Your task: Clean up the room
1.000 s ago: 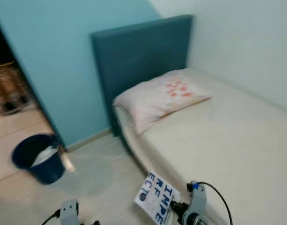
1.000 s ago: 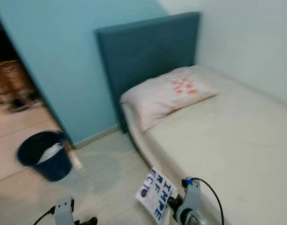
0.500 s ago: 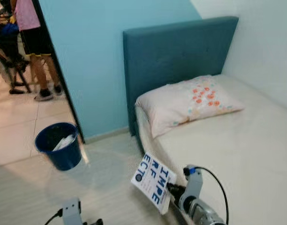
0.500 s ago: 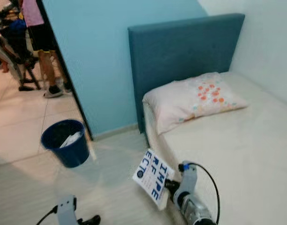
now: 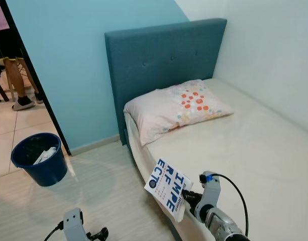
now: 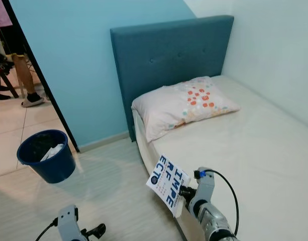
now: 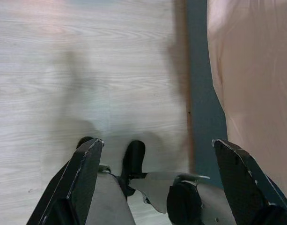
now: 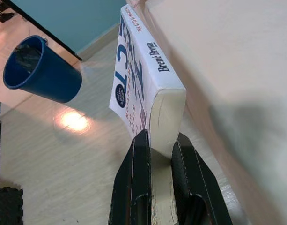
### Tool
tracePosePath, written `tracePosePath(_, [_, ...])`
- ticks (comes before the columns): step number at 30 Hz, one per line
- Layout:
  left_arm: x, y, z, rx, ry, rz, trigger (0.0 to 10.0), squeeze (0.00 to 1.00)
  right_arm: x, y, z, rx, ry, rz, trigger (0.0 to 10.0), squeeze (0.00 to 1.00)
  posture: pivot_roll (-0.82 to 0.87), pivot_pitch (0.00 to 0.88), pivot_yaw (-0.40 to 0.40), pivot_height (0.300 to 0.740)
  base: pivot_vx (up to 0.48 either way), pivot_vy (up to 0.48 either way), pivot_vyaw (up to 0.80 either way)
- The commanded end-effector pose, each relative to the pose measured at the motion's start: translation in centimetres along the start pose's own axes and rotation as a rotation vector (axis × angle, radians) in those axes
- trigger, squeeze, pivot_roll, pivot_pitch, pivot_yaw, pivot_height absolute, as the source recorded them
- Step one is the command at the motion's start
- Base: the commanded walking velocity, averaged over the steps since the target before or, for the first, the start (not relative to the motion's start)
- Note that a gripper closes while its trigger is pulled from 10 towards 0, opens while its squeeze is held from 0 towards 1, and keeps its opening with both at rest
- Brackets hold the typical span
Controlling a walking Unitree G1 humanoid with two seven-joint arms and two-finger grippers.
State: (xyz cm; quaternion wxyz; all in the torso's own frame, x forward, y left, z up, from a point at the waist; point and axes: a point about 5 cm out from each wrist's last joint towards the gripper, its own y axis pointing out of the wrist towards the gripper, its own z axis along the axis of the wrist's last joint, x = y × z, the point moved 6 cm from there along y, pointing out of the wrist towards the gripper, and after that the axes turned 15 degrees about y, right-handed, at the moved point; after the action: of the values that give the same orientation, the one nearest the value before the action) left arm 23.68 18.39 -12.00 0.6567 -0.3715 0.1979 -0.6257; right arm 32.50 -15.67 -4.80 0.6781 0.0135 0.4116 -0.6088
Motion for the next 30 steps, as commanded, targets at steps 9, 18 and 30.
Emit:
tracePosePath(9, [-0.3,0.1,1.4,0.044,-0.017,0.007,10.0,0.0,-1.2,0.4,2.1,0.075,-0.014,0.051,10.0,0.0,-0.08,0.065,-0.018,0.74,0.4,0.0,0.0])
tracePosePath(18, [0.0,0.2,1.3,0.048,-0.023,-0.001,10.0,0.0,-1.7,0.3,1.9,0.062,-0.026,0.098,10.0,0.0,-0.09,0.065,-0.022,0.74,0.404,0.0,0.18])
tracePosePath(30, [0.3,0.2,1.4,0.051,-0.023,-0.008,10.0,0.0,-2.3,0.5,2.8,0.09,-0.001,0.122,10.0,0.0,-0.09,0.065,-0.021,0.74,0.407,0.0,0.33])
